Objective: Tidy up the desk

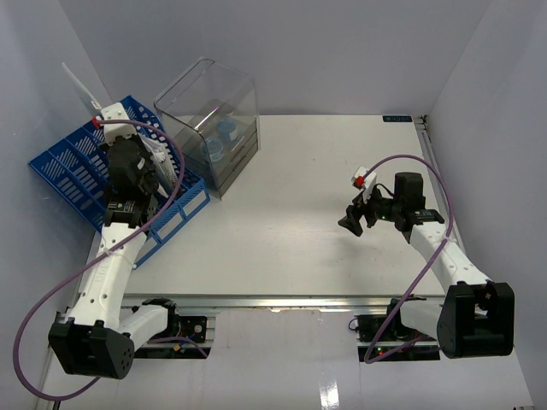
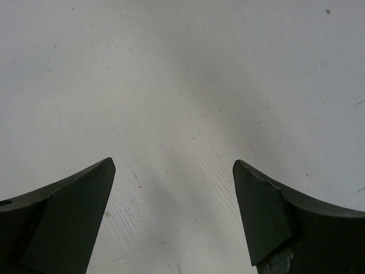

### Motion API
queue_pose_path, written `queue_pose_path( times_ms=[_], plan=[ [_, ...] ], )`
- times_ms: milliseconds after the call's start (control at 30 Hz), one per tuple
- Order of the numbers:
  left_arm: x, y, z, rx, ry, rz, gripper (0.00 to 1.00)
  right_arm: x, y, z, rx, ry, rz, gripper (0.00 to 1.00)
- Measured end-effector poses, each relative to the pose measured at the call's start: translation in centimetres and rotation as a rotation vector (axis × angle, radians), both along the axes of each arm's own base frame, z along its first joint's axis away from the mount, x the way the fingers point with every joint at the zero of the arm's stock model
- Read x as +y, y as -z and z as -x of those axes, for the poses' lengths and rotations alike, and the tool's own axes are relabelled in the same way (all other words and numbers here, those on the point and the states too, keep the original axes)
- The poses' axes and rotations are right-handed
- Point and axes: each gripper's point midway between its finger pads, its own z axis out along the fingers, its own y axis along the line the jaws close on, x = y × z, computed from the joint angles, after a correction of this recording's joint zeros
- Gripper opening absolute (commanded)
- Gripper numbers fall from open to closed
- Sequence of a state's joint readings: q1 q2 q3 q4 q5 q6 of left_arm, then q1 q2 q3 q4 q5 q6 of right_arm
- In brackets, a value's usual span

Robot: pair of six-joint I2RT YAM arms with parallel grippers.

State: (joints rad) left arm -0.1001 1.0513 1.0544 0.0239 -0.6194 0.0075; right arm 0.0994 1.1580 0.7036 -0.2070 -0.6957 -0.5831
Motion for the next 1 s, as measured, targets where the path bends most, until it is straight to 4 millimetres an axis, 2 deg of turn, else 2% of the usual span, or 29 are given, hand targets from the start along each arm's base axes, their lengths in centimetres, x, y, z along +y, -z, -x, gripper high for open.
queue_pose_path(
  times_ms=[67,200,400,433,467,500,567,600,667,800,900,1000],
  plan=[
    [0.1,-0.3,0.0,-0.010,-0.005,-0.013,0.00,0.0,0.0,0.0,0.000,0.000,0.000,0.90],
    [0.2,1.1,-0.2,0.001,-0.008,-0.017,0.00,0.0,-0.1,0.0,-0.001,-0.002,-0.003,0.90],
    [0.1,6.0,0.4,0.079,-0.010,0.001,0.00,0.0,-0.2,0.1,-0.006,-0.003,-0.006,0.90],
    [0.1,6.6,0.5,0.092,-0.009,0.003,0.04,0.0,-0.2,0.1,-0.006,-0.002,-0.006,0.90],
    [0.1,7.0,0.6,0.101,-0.009,0.006,0.18,0.0,-0.2,0.0,-0.006,-0.001,-0.006,0.90],
    [0.1,7.2,0.7,0.106,-0.009,0.008,0.35,-0.1,-0.2,0.0,-0.006,0.000,-0.006,0.90],
    [0.0,7.1,0.9,0.102,-0.003,0.018,0.78,-0.1,-0.2,0.0,-0.006,0.000,-0.007,0.90],
    [-0.1,7.0,1.0,0.097,0.005,0.025,0.94,-0.1,-0.2,0.0,-0.006,0.000,-0.008,0.90],
    [-0.7,6.8,1.2,0.090,0.041,0.049,0.98,-0.1,-0.2,0.0,-0.005,-0.001,-0.008,0.90],
    [-3.2,6.0,1.1,0.107,0.185,0.104,0.98,-0.1,-0.4,0.1,-0.010,0.001,-0.008,0.90],
    [-6.0,4.9,1.6,0.116,0.343,0.152,0.98,-0.2,-0.9,0.1,-0.027,0.005,-0.007,0.90],
    [-9.4,3.2,3.2,0.094,0.536,0.203,0.98,-0.5,-1.3,0.0,-0.044,0.023,-0.001,0.90]
  ],
)
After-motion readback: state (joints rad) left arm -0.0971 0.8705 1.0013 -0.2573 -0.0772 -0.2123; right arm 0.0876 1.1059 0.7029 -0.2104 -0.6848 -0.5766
